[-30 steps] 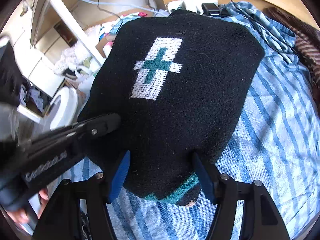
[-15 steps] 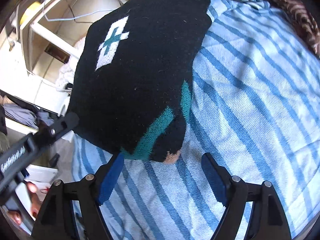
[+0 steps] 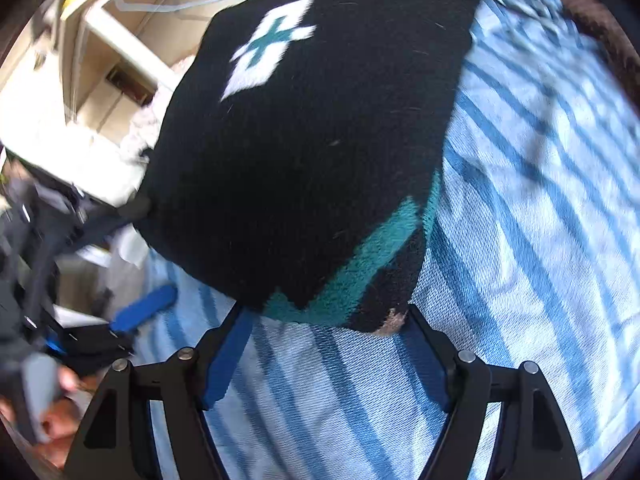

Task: Fold clothes
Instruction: 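Grasp the bundle edges with both grippers and lift it off the sheet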

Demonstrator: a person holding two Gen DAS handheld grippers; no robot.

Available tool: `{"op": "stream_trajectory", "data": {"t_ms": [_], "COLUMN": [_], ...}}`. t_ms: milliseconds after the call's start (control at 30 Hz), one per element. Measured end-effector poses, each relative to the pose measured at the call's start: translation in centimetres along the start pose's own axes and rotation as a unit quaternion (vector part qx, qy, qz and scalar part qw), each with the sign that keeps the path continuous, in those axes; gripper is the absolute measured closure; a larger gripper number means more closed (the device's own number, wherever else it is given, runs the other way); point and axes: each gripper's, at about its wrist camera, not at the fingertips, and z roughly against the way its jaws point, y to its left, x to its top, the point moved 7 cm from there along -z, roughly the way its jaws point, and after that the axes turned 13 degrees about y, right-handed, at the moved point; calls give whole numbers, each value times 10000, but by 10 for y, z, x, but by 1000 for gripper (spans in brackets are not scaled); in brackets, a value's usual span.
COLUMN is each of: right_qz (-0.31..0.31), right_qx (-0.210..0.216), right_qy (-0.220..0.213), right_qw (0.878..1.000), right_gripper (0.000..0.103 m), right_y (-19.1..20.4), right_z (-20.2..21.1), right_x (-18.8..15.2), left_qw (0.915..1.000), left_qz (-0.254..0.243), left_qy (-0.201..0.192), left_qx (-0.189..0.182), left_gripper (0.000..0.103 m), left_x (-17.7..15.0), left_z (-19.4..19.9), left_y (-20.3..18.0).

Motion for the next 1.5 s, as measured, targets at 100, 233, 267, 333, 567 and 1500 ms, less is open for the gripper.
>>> {"op": "stream_trajectory", "data": {"t_ms": [100, 233, 267, 333, 567, 1500], "right_qz": [359, 280, 235, 253, 470, -534], "right_qx": [-691, -919, -866, -791, -551, 539], "right_qy": [-66, -227, -280, -297, -656, -925], "right_qw": [9969, 9951, 9956, 9961, 9952, 9928], "right_gripper": [35, 56, 58, 61, 64, 19], "right_y": [4, 3, 3, 6, 23, -28], "right_z": [4, 9, 13, 23, 64, 99], "right_x": [-20, -22, -22, -21, -15, 5], "left_qw": [9997, 9984, 9981, 9979, 9930, 9864], "left_qz": [62, 50, 64, 130, 449, 748], "left_qy": [107, 275, 294, 258, 62, 689], "left_qx": [-205, -493, -544, -587, -1093, -1291], "left_gripper": [25, 25, 25, 25, 22, 19], "left_x": [-2, -8, -9, -9, 2, 43], "left_z": [-6, -12, -12, -14, -12, -65], "left_y": [-1, -9, -10, -13, -22, -49]}}
